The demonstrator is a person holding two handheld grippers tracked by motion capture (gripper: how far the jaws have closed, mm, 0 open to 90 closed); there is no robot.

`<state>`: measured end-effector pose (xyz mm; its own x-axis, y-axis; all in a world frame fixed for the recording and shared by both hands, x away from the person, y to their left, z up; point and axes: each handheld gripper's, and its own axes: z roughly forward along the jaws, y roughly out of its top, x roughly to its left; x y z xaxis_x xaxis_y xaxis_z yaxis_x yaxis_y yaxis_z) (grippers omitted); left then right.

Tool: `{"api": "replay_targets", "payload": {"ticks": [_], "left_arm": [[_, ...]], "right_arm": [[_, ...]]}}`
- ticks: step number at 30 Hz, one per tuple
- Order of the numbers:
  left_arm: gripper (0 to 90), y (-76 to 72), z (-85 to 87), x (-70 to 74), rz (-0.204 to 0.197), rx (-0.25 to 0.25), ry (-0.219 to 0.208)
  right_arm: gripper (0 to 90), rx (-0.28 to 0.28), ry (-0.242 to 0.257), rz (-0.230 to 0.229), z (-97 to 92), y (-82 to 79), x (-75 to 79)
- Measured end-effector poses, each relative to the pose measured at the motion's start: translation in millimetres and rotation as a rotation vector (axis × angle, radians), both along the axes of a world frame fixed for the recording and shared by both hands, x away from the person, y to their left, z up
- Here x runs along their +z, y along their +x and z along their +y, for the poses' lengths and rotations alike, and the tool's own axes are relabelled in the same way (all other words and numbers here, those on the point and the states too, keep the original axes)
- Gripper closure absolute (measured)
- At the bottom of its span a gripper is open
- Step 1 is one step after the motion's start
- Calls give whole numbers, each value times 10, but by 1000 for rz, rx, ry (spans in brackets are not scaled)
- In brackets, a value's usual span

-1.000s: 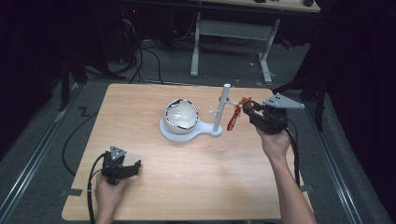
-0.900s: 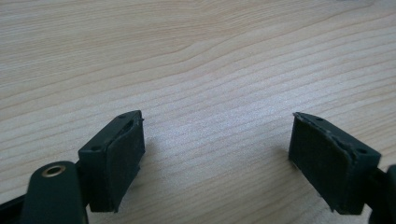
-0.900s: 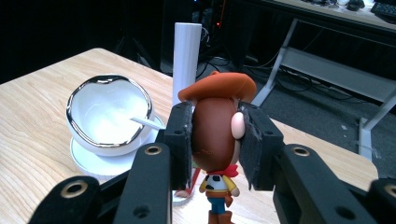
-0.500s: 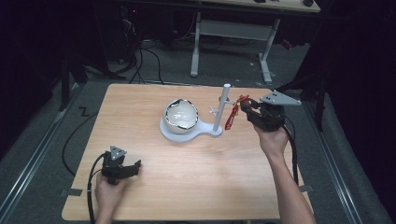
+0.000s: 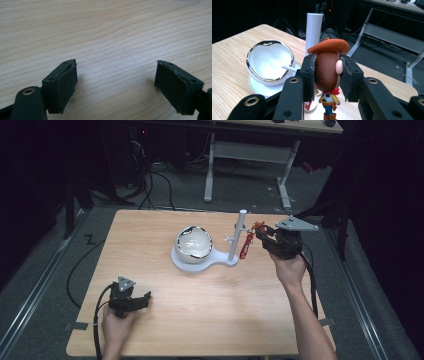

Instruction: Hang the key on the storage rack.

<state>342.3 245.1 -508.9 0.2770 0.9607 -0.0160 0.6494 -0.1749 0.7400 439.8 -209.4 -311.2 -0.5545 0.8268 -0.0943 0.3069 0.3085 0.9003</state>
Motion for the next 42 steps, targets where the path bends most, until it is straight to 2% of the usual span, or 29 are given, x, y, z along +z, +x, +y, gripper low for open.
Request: {"api": "replay_targets", "payload": {"ticks": [15, 20, 25, 33, 42], "left_arm": [[187, 0, 3, 0, 0, 0, -2], [188, 0, 3, 0, 0, 0, -2], [188, 0, 3, 0, 0, -1, -1], [188, 0, 3, 0, 0, 0, -2], [188, 0, 3, 0, 0, 0, -3]], "right_arm": [[673, -2, 5, 31, -18, 52, -72], [673, -9, 25, 46, -81, 60, -125], [672, -11, 24, 54, -109, 50, -172], [672, -10, 36, 66, -104, 34, -273], [672, 3, 20, 70, -41, 19, -327]]}}
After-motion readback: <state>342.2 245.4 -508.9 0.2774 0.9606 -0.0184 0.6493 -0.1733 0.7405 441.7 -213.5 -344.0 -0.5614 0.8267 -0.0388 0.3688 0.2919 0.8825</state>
